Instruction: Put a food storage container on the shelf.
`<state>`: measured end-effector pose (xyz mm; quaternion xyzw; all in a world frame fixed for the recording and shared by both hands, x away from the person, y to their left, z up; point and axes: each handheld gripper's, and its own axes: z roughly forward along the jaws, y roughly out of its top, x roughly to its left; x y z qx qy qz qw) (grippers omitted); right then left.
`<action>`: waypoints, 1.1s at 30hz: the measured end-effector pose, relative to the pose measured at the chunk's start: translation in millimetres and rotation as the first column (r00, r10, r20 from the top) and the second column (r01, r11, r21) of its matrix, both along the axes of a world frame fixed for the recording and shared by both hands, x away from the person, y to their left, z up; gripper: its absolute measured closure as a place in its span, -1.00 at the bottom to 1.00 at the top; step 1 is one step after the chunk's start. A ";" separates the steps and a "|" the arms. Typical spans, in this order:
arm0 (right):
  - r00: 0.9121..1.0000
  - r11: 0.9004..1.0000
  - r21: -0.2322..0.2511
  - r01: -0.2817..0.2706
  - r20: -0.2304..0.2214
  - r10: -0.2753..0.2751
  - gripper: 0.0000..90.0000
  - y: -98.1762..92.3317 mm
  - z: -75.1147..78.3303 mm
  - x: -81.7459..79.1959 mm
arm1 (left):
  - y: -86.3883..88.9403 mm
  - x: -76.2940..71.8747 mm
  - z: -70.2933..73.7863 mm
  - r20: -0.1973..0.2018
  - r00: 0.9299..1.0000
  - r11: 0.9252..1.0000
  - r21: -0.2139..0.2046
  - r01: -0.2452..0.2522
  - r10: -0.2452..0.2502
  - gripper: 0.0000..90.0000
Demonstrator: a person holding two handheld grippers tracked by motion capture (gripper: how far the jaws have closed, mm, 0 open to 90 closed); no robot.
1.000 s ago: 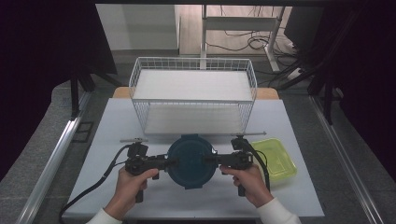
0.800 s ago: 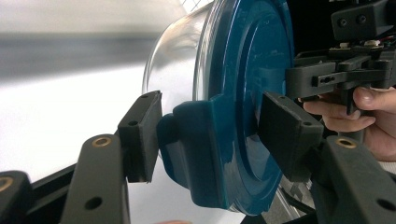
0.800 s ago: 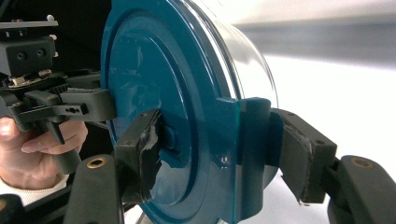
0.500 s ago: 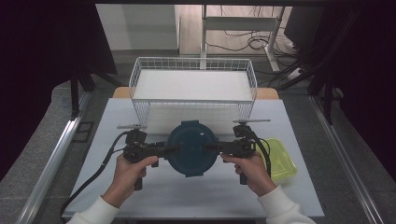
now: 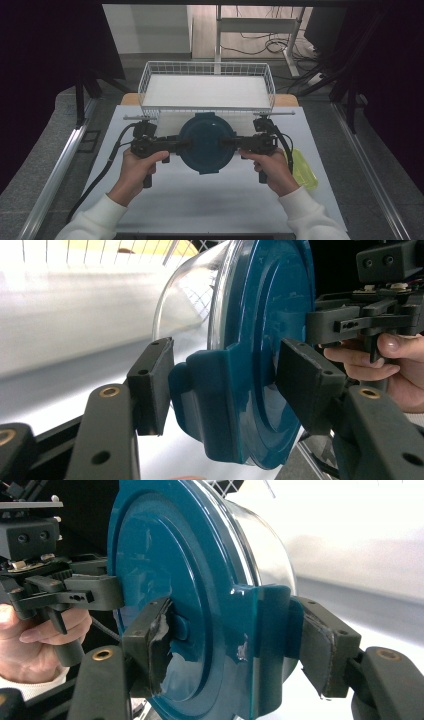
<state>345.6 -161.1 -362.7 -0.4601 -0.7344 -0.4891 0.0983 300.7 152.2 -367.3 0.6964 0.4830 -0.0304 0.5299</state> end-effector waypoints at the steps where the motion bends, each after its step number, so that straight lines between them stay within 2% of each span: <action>1: 1.000 1.000 0.003 0.001 0.002 -0.001 -0.21 -0.2 1.8 1.2 | -0.4 1.4 2.3 0.004 1.000 1.000 0.002 -0.001 0.001 -0.08; 6: 1.000 1.000 0.017 0.006 0.016 -0.006 -0.21 -1.4 10.0 6.9 | -0.9 8.8 13.6 0.020 1.000 1.000 0.014 0.007 -0.007 -0.08; 18: 0.998 1.000 0.024 0.018 0.057 -0.020 -0.21 -2.6 34.1 19.5 | -1.3 25.8 37.7 0.052 0.998 1.000 0.014 0.020 -0.021 -0.08; 25: 0.997 1.000 0.019 0.022 0.072 -0.023 -0.21 -2.8 45.9 24.5 | -1.5 32.2 47.0 0.069 0.997 1.000 0.015 0.024 -0.025 -0.08; 33: 0.996 1.000 0.010 0.029 0.086 -0.030 -0.21 -4.4 55.7 33.6 | -2.8 43.8 53.2 0.071 0.997 0.999 0.010 0.034 -0.035 -0.08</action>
